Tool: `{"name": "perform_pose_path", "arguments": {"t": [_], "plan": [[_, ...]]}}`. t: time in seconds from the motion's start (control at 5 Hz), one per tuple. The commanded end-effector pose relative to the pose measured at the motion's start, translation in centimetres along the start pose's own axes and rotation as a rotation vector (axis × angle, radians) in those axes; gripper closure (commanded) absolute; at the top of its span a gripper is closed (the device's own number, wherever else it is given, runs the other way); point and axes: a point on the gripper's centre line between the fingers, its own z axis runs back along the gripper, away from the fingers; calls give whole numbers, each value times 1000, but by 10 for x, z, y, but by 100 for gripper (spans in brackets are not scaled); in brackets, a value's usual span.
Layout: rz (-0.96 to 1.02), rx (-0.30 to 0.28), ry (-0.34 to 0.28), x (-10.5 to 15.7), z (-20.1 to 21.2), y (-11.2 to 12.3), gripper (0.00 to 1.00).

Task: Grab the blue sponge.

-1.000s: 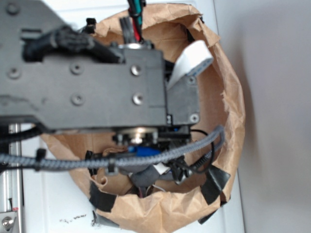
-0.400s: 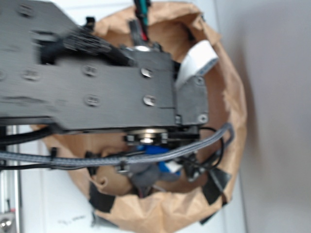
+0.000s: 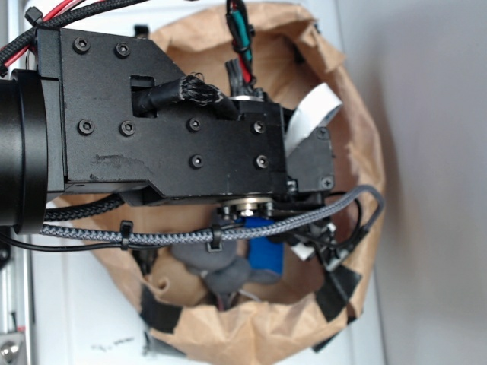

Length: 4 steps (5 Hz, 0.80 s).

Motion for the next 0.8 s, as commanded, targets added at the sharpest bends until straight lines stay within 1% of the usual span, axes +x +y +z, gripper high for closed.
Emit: {"name": "perform_pose_path", "arguments": {"t": [0.0,0.4,0.6], "plan": [[10,-34,-33,16,-19,0,0],[-31,-19,12,-5,-37,-12,0],[-50,7,24,-23,-43,-13,0]]}}
